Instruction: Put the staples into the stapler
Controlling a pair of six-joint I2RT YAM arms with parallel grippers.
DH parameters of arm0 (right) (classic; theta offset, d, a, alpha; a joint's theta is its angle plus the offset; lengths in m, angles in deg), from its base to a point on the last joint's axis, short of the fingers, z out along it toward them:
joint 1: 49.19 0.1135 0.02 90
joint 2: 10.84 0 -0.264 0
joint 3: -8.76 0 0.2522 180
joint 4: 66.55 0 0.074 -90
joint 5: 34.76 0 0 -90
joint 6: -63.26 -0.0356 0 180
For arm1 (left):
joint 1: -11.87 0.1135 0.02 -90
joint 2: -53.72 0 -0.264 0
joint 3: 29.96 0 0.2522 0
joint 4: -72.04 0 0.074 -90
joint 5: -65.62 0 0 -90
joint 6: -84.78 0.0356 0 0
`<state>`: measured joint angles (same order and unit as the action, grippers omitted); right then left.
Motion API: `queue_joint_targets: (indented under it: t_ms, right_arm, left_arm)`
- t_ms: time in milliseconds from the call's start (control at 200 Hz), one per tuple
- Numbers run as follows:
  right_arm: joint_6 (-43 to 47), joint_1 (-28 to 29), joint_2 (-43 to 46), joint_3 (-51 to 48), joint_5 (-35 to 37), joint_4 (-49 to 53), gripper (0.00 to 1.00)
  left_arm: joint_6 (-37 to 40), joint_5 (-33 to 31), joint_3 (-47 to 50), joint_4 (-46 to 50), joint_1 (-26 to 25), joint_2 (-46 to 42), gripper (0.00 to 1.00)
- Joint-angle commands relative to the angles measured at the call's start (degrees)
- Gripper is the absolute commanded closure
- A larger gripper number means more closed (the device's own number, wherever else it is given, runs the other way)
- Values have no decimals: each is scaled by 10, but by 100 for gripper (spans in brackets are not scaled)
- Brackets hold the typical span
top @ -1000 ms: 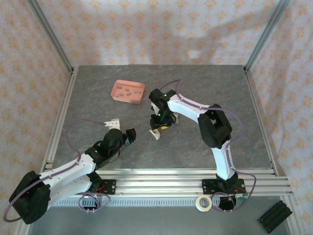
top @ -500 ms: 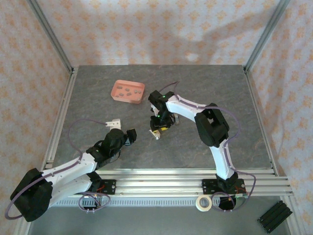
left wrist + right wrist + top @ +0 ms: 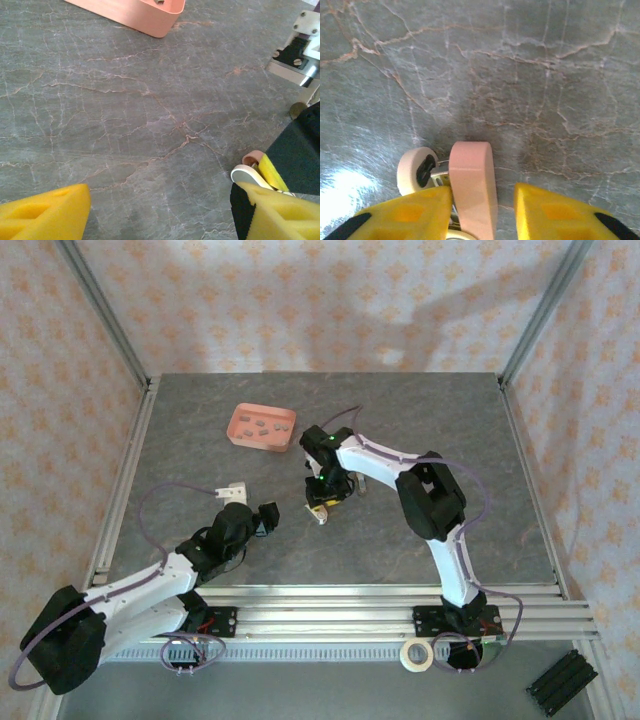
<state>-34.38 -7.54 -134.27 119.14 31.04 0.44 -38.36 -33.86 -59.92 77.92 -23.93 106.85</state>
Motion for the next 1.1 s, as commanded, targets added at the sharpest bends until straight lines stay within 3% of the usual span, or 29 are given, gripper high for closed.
queue_joint_targets:
  t_ms: [0,345,771,1091]
  right_arm:
    - [9,10,-35,4,69,8,68]
    - [-9,14,59,-80,86,-100,80]
    - [-2,14,237,-261,128,-307,82]
    - [9,14,348,-378,110,-445,82]
  left_arm:
    - [-9,-10,-1,18,0,-15,26]
    - [-1,-1,12,16,0,-26,26]
    - [42,88,78,-179,0,-19,26]
    - [20,167,59,-331,1,72,25]
